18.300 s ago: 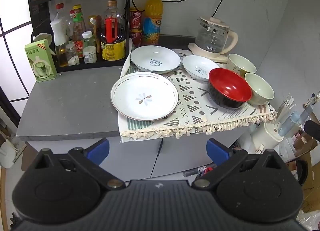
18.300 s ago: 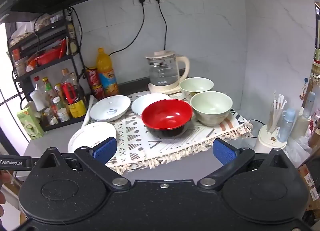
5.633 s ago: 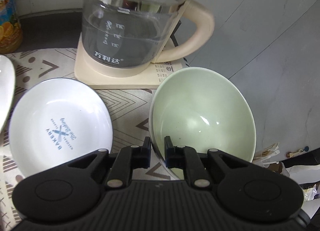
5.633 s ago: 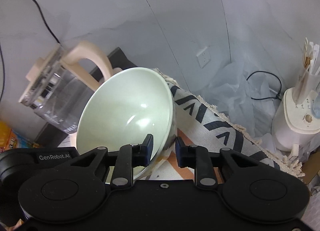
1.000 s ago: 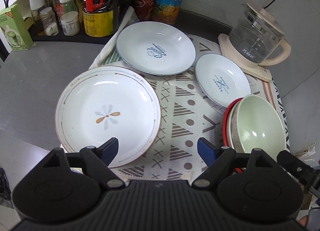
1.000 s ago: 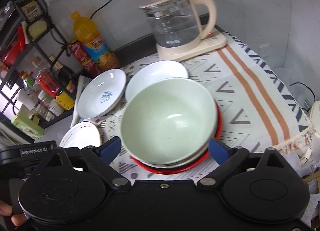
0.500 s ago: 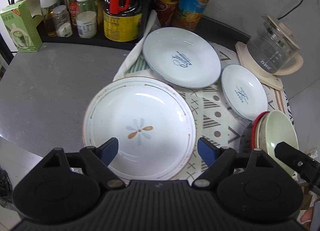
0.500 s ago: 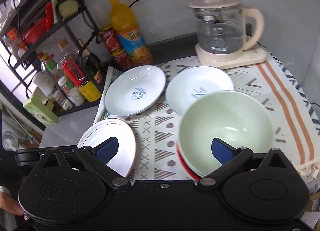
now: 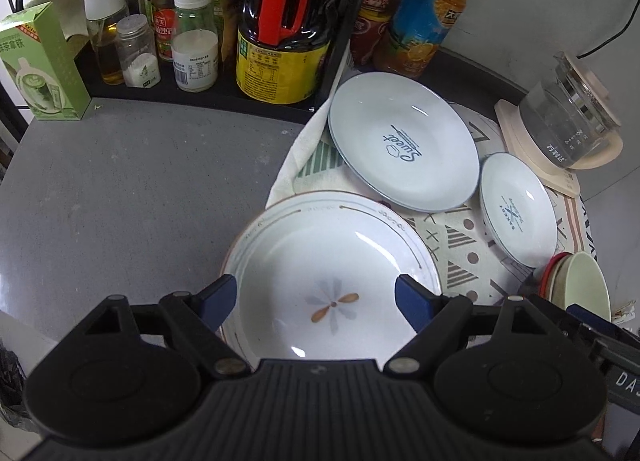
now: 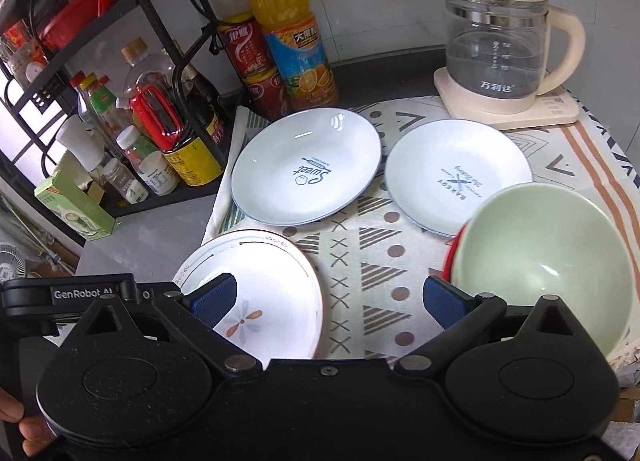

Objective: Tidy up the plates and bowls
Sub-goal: 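Move both grippers toward the white plate printed 'Sweet'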

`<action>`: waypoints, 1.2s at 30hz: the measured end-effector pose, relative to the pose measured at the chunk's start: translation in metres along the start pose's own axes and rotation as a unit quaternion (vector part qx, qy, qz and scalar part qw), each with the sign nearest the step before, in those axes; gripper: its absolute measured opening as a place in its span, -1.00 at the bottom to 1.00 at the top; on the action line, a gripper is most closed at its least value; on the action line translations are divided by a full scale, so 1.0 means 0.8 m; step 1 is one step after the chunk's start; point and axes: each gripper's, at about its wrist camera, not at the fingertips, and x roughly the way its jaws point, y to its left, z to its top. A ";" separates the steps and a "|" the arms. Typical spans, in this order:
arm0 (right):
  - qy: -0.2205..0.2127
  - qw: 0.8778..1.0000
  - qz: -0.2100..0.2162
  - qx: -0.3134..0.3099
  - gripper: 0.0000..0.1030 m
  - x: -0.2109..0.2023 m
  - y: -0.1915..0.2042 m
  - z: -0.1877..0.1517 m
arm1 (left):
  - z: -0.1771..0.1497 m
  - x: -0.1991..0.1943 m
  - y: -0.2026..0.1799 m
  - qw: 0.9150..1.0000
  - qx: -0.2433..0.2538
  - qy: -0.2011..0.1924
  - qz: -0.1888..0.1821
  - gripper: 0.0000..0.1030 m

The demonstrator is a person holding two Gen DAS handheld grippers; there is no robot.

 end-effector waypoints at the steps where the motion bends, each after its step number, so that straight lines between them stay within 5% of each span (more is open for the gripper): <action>1: 0.001 1.000 -0.003 0.000 0.95 0.004 0.004 0.001 | 0.005 0.003 0.003 1.000 0.002 0.001 -0.002 0.64; 19: -0.023 0.997 -0.044 0.052 0.92 0.055 0.034 0.023 | 0.077 0.048 0.009 0.997 0.052 -0.007 -0.059 0.64; 31: -0.038 0.989 -0.066 0.124 0.64 0.094 0.014 0.035 | 0.105 0.103 0.001 0.994 0.061 0.004 -0.087 0.56; 36: -0.033 0.987 -0.070 0.143 0.48 0.116 0.008 0.038 | 0.111 0.127 -0.003 0.994 0.058 0.009 -0.092 0.35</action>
